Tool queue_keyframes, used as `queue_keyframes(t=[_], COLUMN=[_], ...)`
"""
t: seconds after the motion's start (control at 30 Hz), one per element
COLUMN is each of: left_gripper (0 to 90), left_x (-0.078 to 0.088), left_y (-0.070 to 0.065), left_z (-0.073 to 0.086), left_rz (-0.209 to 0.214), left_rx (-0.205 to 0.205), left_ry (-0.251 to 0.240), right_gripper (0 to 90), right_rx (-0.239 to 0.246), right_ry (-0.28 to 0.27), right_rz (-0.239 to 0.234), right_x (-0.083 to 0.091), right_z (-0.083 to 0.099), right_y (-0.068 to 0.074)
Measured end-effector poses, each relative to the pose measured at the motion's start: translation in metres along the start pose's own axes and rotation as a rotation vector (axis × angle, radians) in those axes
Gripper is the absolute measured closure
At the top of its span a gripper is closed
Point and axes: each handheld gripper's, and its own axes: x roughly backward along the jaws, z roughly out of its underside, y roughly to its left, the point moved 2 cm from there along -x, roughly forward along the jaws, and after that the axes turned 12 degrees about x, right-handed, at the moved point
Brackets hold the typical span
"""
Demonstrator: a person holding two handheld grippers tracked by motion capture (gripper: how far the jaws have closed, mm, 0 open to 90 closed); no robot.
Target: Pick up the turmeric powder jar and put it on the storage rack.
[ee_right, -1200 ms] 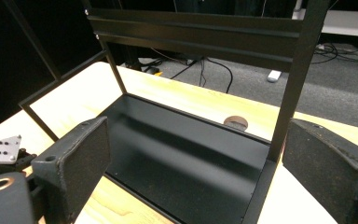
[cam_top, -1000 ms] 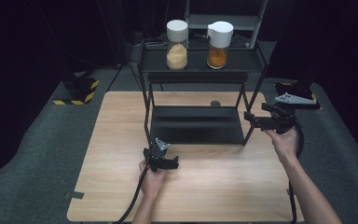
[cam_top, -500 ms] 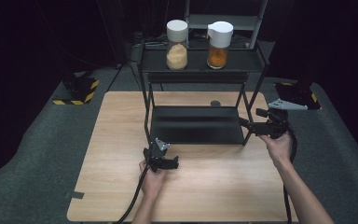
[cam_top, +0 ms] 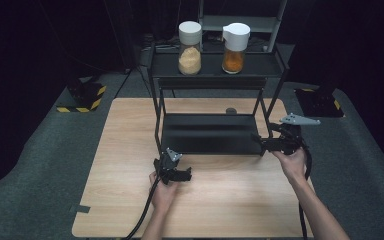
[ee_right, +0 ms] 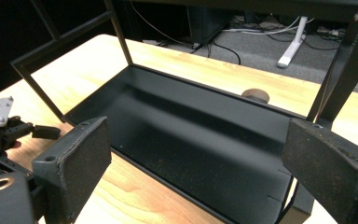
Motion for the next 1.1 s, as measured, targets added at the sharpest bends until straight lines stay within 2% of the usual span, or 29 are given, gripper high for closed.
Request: queue_keyframes(t=[0.47, 1.1], left_gripper=[4.8, 4.8], left_x=[0.0, 0.0], left_y=[0.0, 0.0], left_z=[0.0, 0.0], left_rz=[-0.001, 0.0], left_rx=[0.001, 0.001], left_ry=[0.0, 0.0], right_gripper=[7.3, 7.3], right_rx=[-0.013, 0.016], right_ry=[0.009, 0.056], right_rz=[-0.002, 0.009], right_x=[-0.011, -0.032], right_z=[0.015, 0.028], right_y=[0.005, 0.018])
